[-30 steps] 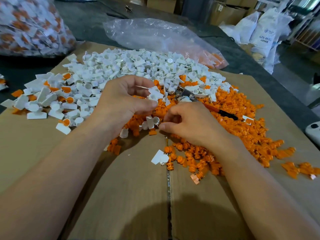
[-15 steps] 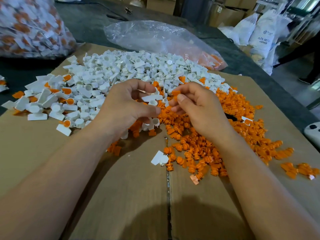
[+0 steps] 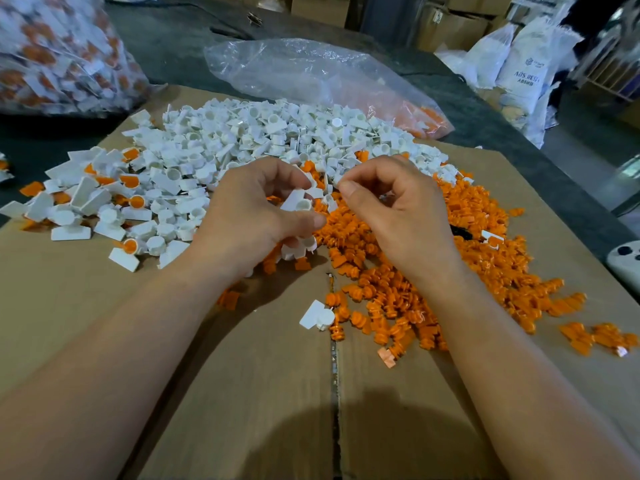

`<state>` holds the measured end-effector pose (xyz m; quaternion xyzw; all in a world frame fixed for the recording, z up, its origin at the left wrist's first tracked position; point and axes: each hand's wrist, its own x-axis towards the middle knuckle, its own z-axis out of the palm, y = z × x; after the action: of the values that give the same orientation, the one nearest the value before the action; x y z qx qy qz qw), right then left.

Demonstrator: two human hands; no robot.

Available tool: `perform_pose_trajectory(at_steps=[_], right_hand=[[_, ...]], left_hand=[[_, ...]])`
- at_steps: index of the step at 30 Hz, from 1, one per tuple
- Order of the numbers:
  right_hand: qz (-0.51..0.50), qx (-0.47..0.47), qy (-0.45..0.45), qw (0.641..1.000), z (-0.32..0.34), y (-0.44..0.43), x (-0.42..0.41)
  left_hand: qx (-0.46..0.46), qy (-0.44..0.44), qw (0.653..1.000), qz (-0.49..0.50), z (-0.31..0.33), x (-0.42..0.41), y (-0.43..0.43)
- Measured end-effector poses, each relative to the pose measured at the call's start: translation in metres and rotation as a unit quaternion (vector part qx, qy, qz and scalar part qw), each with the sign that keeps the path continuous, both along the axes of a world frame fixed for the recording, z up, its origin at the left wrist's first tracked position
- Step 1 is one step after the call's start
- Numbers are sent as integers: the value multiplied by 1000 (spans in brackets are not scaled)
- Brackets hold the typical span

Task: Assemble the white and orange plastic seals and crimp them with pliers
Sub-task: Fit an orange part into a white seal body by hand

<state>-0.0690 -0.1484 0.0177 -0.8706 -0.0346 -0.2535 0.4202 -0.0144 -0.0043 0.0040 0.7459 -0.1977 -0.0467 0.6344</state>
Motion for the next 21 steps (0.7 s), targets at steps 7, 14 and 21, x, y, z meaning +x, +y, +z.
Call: perform_pose_trajectory(at_steps=[7, 14, 21], right_hand=[[56, 54, 15, 997, -3, 9, 0], [-20, 21, 15, 999, -5, 5, 1], [-49, -33, 6, 998, -7, 4, 2]], left_hand=[[6, -4, 1000, -20, -3, 2, -2], [-71, 26, 995, -69, 1, -2, -2], [-47, -1, 998, -46, -2, 1, -4]])
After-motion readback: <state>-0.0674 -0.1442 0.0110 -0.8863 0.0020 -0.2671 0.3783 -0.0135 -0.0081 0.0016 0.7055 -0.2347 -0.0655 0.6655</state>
